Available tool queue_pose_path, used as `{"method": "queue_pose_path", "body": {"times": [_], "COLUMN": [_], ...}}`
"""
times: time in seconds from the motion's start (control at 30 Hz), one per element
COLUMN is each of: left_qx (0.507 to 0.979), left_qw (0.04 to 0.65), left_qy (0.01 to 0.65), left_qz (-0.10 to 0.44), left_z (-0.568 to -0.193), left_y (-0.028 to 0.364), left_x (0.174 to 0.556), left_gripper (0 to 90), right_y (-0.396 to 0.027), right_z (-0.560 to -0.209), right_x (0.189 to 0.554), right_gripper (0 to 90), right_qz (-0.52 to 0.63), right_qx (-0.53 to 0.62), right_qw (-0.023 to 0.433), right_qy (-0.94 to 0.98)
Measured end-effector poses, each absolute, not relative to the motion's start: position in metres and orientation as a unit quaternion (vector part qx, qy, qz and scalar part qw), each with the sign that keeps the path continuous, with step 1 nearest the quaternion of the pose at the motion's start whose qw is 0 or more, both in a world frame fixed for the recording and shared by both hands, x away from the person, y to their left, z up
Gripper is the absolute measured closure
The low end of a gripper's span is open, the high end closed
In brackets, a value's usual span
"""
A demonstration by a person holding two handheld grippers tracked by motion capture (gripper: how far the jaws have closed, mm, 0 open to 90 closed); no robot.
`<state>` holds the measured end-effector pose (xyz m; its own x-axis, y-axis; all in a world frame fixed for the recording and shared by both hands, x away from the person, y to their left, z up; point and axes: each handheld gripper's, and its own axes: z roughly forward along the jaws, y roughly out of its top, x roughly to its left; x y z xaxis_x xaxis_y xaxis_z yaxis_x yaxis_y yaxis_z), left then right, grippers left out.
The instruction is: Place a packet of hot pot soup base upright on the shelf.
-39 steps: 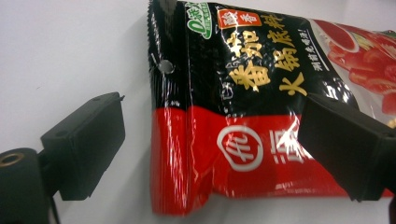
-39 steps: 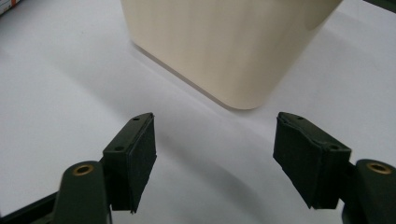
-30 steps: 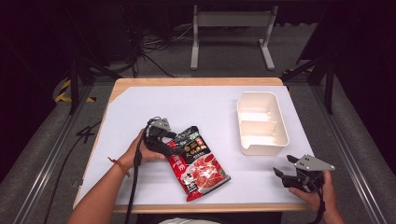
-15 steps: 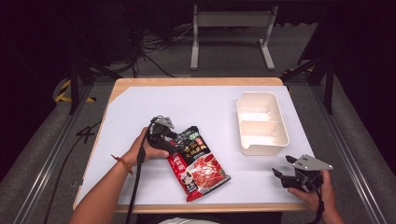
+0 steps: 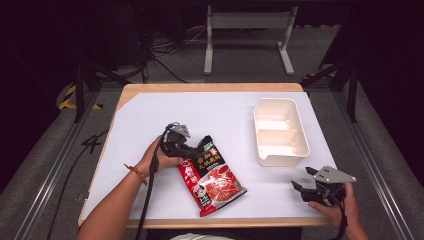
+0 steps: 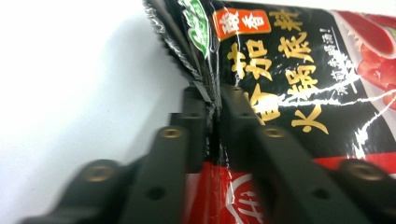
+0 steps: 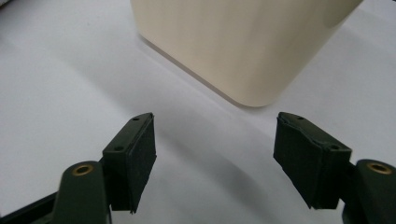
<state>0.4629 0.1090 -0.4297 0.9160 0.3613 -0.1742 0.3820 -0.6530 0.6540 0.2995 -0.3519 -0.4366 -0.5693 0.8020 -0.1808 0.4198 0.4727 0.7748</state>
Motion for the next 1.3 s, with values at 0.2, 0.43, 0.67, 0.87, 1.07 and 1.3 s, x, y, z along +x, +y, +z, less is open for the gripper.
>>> {"method": "queue_pose_path", "body": {"times": [0.2,0.43,0.67,0.87,1.07,1.3], "left_qx": [0.895,0.869,0.839,0.817,0.816,0.815], "left_qw": [0.395,0.451,0.498,0.529,0.531,0.533], "left_qy": [0.206,0.190,0.175,0.164,0.152,0.141], "left_qz": [0.025,0.074,0.132,0.159,0.168,0.176], "left_z": [-0.421,-0.392,-0.353,-0.329,-0.315,-0.298], "left_y": [0.110,0.109,0.109,0.105,0.099,0.080], "left_x": [0.453,0.441,0.433,0.431,0.432,0.437], "left_gripper": [86.7,87.4,87.7,87.8,87.9,87.9], "right_y": [-0.352,-0.353,-0.355,-0.355,-0.352,-0.353], "right_z": [-0.436,-0.436,-0.435,-0.435,-0.437,-0.436], "right_x": [0.299,0.300,0.298,0.298,0.298,0.299], "right_gripper": [29.3,29.3,29.1,29.4,29.5,29.3], "right_qz": [0.352,0.350,0.353,0.352,0.347,0.348], "right_qx": [0.377,0.379,0.387,0.383,0.379,0.381], "right_qw": [0.276,0.275,0.277,0.273,0.273,0.275], "right_qy": [0.811,0.811,0.806,0.809,0.813,0.812]}}
